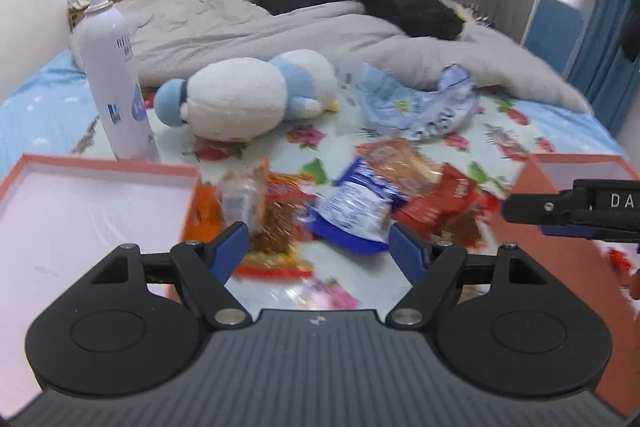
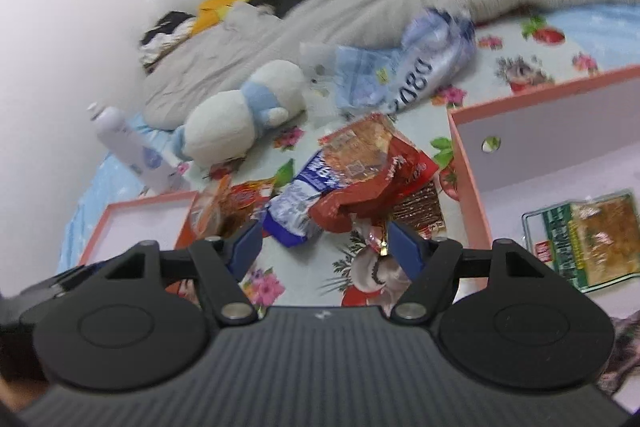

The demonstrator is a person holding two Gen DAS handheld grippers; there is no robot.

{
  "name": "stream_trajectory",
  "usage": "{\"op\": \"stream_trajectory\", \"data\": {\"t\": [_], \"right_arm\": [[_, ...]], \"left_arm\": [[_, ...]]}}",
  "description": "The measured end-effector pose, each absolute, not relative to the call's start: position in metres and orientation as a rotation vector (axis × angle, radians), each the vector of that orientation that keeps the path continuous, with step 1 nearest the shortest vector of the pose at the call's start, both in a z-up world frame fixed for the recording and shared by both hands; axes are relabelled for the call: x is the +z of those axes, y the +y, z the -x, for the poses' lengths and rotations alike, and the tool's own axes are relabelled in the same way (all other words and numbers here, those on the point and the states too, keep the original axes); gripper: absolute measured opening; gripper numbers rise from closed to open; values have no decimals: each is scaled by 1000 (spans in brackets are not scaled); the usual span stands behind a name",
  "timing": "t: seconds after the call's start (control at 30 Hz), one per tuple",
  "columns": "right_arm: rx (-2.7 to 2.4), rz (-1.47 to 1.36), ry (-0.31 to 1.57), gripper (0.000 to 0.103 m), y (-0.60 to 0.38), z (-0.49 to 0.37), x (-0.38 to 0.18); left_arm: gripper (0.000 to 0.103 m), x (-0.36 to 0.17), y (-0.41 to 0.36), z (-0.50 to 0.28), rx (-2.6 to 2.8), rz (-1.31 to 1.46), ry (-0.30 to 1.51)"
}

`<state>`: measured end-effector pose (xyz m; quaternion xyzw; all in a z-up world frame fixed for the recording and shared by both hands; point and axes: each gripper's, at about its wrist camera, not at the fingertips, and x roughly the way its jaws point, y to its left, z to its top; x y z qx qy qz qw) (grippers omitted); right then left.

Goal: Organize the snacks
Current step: 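Grasp the clear barcoded bread bag with the left tool while the right tool grasps a red printed bag, then lift the bread bag and red bag and carry both toward the deep pink box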

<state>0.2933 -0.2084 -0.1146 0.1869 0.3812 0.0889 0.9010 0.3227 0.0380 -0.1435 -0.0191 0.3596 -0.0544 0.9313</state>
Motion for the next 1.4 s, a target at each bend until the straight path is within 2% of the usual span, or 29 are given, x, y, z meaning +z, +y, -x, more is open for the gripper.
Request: {"op": "stream_trajectory", "data": {"t": [0.33, 0.4, 0.53, 0.67, 0.8, 0.93, 1.07, 1.4], "right_arm": [[72, -469, 829, 70, -193, -343, -159], [39, -496, 859, 70, -194, -356, -171], [0, -522, 877, 70, -194, -375, -187], [-3, -533, 905, 71, -193, -389, -199], [-6, -512, 910, 71, -192, -395, -199], [-30, -465, 934, 51, -194, -395, -202], [-23, -438, 935, 43, -195, -389, -199], [42, -421, 901, 38, -195, -350, -168]], "left_arm": [[80, -181, 39, -385, -19, -190, 756], [74, -190, 41, -395, 0, -216, 769], [68, -205, 49, -411, 11, -218, 807], [54, -217, 55, -422, 30, -197, 832], [48, -220, 58, -425, 33, -175, 824], [43, -216, 57, -418, 32, -166, 813], [40, -207, 58, -405, 22, -129, 811], [39, -171, 62, -353, -6, 40, 765]]}}
